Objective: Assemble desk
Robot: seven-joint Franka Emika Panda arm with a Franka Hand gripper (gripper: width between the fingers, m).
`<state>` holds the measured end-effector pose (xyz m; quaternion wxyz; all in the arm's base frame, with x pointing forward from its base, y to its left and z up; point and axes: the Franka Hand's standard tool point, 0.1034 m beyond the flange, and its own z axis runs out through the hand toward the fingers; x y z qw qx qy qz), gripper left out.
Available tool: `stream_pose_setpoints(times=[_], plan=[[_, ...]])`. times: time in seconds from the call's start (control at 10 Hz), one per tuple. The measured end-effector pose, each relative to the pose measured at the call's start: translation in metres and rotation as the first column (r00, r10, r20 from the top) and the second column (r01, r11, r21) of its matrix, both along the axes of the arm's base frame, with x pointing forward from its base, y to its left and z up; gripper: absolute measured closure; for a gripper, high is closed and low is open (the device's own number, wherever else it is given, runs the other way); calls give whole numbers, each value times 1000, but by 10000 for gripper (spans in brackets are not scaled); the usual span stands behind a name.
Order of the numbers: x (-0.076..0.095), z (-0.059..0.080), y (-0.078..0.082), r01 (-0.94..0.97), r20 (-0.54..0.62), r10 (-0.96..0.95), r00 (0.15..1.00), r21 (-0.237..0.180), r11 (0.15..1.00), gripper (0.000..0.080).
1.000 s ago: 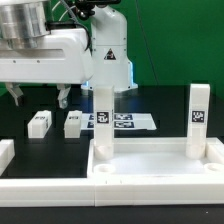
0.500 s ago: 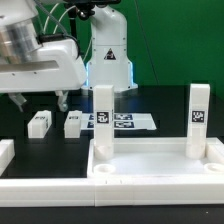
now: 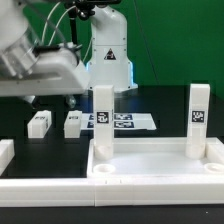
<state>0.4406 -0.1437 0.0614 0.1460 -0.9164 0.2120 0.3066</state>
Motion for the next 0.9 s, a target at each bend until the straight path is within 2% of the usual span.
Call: stream_pose_setpoints(times=[0.1,0.2,0.3,0.6,0.9], plan=[[-8,-6,0,2,-67,1,998,37,999,151],[-15,-5,4,-6,-144,20,989,93,996,151],[-12,-8,5,-13,-165,31,986,108,994,151],[-12,-12,5,-15,-166,33,986,105,994,151],[-19,-24,13,-18,-193,40,980,117,993,151]])
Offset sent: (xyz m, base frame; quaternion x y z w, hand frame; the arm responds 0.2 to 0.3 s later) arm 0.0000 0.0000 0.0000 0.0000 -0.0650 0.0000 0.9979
